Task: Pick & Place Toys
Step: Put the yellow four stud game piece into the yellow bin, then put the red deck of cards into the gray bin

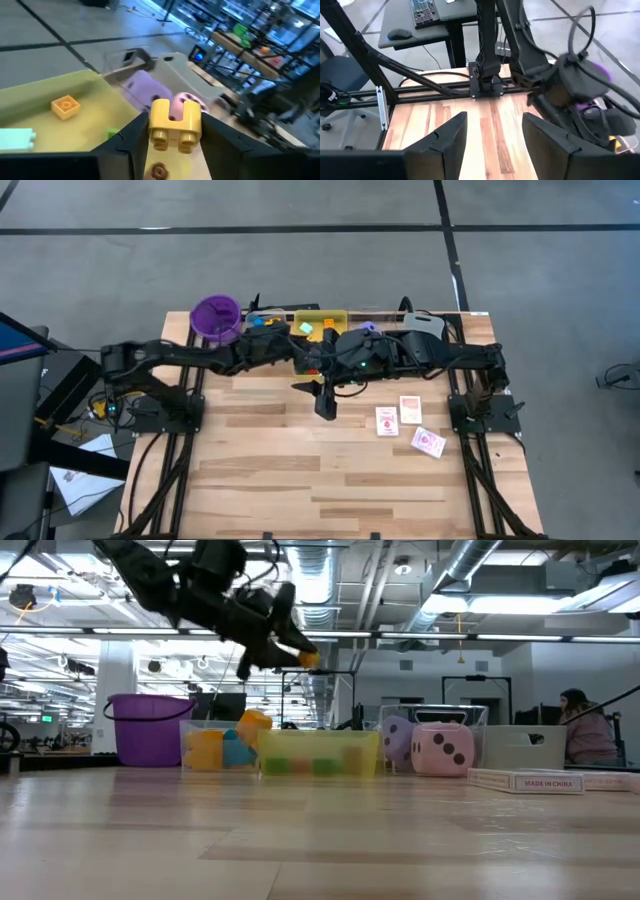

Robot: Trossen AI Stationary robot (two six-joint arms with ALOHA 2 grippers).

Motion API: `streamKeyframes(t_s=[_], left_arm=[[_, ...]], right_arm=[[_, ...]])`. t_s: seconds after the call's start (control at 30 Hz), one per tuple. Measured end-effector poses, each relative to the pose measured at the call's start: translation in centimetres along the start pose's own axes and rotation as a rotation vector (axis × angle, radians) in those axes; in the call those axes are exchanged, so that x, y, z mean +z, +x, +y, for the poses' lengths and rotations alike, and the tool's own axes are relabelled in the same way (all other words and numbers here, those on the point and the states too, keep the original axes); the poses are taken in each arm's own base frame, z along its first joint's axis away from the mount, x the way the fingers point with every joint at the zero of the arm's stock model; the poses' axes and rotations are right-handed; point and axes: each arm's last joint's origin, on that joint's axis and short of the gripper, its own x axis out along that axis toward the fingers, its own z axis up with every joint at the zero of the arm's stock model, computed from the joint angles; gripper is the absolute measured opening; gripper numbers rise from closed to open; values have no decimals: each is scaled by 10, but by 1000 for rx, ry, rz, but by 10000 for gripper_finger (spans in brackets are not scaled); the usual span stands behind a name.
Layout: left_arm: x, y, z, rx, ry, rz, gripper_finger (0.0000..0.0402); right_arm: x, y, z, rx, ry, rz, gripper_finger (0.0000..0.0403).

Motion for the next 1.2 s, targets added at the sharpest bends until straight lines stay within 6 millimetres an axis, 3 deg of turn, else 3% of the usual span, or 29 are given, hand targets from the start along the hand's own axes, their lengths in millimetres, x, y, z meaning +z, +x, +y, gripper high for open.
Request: streamKeyframes(t_s=[0.13, 0.37, 0.53, 0.67, 0.8, 1.0, 1.07, 1.2], left_arm=[[-9, 11, 9, 23, -17, 19, 174], [-8, 11, 10, -10, -42, 32, 238], [2, 6, 3, -141, -191, 27, 273], [7, -1, -6, -274, -200, 74, 282], [7, -8, -19, -371, -190, 105, 280], [-6, -19, -50, -476, -148, 153, 278], [-11, -23, -59, -505, -123, 165, 278], [-20, -30, -74, -556, -82, 186, 278]], right_arm=[[-1, 0, 2, 11, 24, 14, 184], [-4, 0, 2, 8, 36, 36, 184], [-2, 0, -1, 5, 88, 24, 184], [-4, -1, -2, -20, 153, 48, 184], [-9, -21, 8, -207, 162, 74, 184], [-46, -58, 34, -728, 200, 90, 184], [-54, -61, 46, -775, 322, -7, 184], [-76, -52, 77, -768, 359, -84, 184]])
